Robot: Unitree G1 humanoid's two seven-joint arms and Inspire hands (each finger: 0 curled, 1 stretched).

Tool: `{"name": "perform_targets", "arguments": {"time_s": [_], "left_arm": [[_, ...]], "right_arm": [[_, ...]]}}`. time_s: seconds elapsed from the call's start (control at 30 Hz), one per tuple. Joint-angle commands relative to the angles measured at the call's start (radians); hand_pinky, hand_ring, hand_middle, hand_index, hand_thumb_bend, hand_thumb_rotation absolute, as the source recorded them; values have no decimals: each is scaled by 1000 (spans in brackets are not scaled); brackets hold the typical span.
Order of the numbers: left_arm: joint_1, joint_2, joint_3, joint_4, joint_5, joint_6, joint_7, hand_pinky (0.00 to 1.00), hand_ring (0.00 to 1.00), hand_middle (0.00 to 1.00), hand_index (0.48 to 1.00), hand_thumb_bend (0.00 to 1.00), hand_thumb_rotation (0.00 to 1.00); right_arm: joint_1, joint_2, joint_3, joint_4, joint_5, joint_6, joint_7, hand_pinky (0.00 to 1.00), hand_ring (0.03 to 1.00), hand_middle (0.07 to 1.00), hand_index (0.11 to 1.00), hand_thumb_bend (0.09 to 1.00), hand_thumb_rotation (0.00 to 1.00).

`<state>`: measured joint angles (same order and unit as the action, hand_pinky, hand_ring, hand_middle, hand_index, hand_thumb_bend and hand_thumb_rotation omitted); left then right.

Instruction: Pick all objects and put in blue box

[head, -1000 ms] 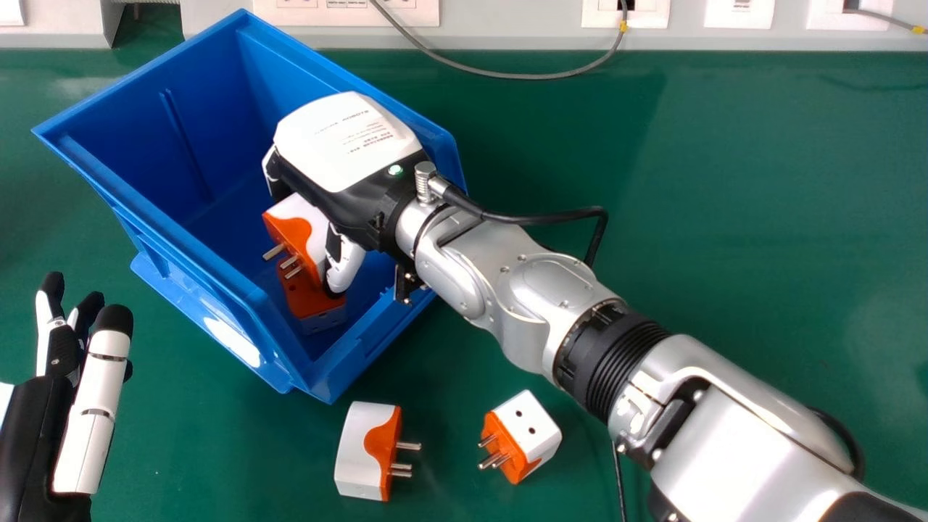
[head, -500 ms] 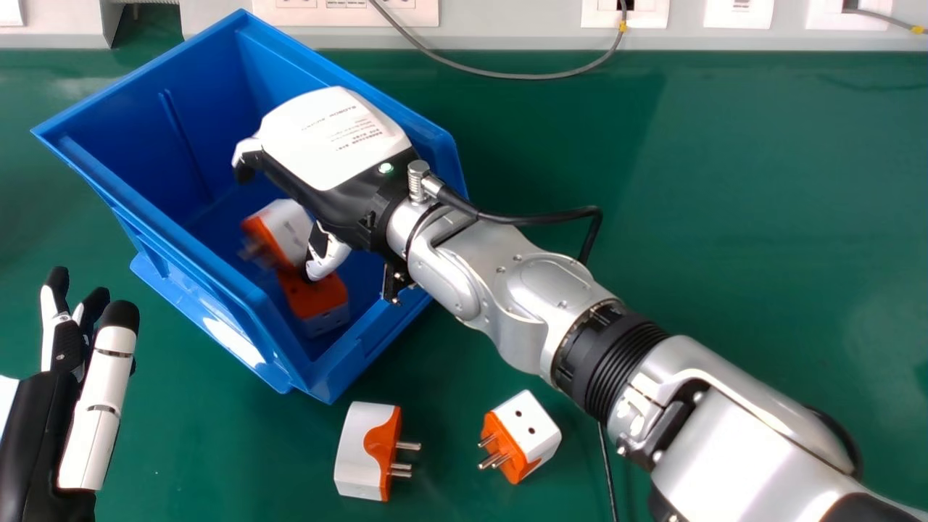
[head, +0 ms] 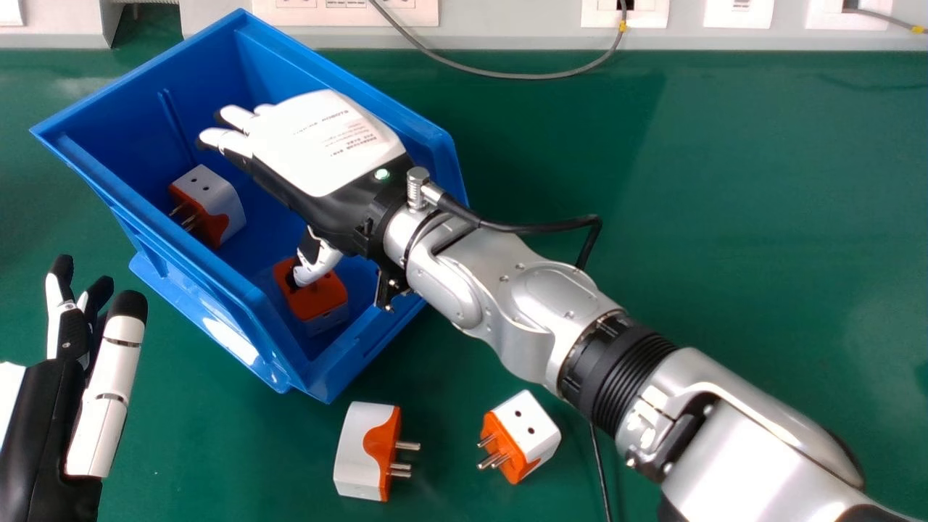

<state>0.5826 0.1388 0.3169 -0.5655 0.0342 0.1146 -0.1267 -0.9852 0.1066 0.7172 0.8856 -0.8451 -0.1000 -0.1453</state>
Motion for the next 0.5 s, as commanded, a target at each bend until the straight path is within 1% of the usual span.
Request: {"name": "perform_targets", "arguments": {"time_s": [0.0,0.1,0.3,0.4,0.43,0.47], "left_arm": [[-4,4,-3,-12,3,-3,7,893,956,984,1000,430,993],[-9,6,0,-5,0,-3,4,892,956,984,1000,433,995],[-16,10,8,4,-14,-7,-4,894,958,986,1000,439,998],[-19,12,12,6,-22,-5,-7,895,959,987,1000,440,999],[-20,13,13,8,-24,-5,-8,896,960,988,1000,441,1000],[-21,14,13,10,-25,-5,-8,896,960,988,1000,441,1000]], "right_arm": [[20,-19,-27,-70,25,-6,9,742,917,952,886,445,0],[59,-42,-44,-141,40,0,27,744,918,953,886,440,0],[177,-96,-93,-354,55,28,47,748,920,952,883,442,0],[237,-125,-114,-460,60,36,54,746,918,949,879,522,0],[259,-138,-122,-497,60,34,51,744,916,946,876,567,0],[275,-146,-126,-522,59,33,51,743,916,946,875,584,0]]}}
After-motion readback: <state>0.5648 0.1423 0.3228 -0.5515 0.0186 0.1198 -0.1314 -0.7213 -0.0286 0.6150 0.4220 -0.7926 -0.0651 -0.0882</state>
